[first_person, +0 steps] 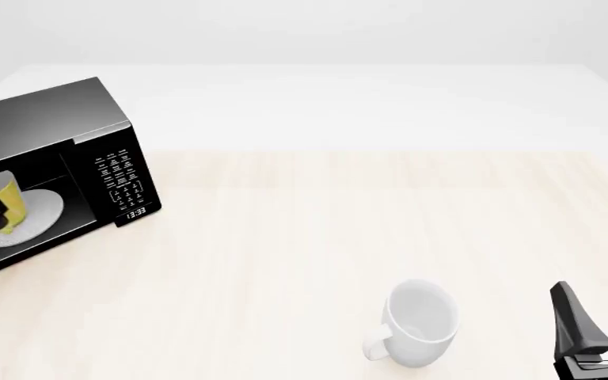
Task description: Put the yellow and white mug in the microwave and close it.
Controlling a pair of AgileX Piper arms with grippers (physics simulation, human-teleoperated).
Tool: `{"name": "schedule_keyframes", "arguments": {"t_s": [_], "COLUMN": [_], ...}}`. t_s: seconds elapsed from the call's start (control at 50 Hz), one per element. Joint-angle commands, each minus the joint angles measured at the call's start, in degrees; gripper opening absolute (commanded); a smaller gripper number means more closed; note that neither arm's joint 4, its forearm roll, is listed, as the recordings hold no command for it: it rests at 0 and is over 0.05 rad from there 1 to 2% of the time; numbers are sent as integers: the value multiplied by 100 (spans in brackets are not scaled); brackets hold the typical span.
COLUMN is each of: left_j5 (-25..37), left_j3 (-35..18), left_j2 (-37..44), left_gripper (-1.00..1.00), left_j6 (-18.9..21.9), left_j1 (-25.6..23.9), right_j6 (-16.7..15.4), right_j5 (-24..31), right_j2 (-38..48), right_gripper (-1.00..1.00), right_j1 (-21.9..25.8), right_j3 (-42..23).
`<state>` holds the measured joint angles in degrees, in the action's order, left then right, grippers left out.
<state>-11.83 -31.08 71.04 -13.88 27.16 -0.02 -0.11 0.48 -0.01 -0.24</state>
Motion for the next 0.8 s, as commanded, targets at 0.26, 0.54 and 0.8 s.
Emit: {"name": "schedule_keyframes", "arguments": {"t_s": [0.26,0.54,0.8], "left_j5": [1189,2225,2912], "left_j3": [-15,-548,-1060], "left_j2": [-1545,-2212,-2554], "left_gripper": [100,100,100], "left_j6": [-24,166,229], "left_j1": [-78,-97,-177], "right_j6": [-1,1,1], "right_j5": [0,0,0], "right_j2": [-1,0,1], "right_gripper": [100,100,100], "right_j1": [0,0,-1], "right_j3": [0,0,0]}}
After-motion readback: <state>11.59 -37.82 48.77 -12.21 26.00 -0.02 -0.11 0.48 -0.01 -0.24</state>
